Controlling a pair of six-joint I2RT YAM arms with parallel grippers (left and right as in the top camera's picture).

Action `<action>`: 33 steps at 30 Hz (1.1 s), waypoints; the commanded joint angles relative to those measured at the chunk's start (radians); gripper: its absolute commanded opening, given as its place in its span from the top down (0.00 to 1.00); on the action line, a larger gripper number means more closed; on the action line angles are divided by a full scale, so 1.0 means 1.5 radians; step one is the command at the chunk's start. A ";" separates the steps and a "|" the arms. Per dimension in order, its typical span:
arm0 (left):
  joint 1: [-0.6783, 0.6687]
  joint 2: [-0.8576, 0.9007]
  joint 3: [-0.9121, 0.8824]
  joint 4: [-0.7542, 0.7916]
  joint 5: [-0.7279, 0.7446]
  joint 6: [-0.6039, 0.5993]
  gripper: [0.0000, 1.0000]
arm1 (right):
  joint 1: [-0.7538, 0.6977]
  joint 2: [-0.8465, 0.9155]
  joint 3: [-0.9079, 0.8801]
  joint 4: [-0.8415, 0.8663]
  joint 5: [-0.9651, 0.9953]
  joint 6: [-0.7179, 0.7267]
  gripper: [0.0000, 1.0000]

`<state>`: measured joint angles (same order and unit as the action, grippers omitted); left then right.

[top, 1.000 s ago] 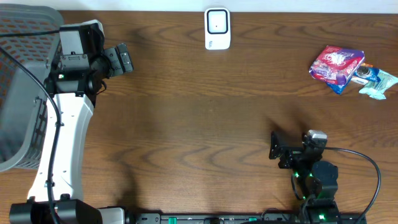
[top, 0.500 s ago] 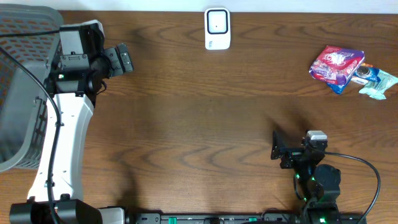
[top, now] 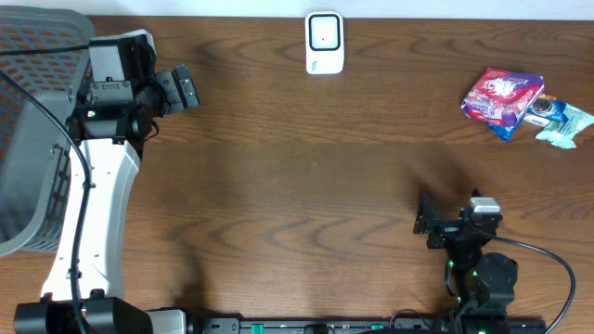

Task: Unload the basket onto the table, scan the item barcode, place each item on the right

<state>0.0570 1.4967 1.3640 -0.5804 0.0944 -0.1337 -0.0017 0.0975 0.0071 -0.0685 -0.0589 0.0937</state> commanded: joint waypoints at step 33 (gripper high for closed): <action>0.001 0.005 -0.002 -0.002 -0.006 0.002 0.02 | -0.008 -0.062 -0.001 -0.004 0.008 -0.089 0.01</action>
<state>0.0570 1.4967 1.3640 -0.5804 0.0944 -0.1337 -0.0055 0.0147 0.0071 -0.0689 -0.0525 -0.0204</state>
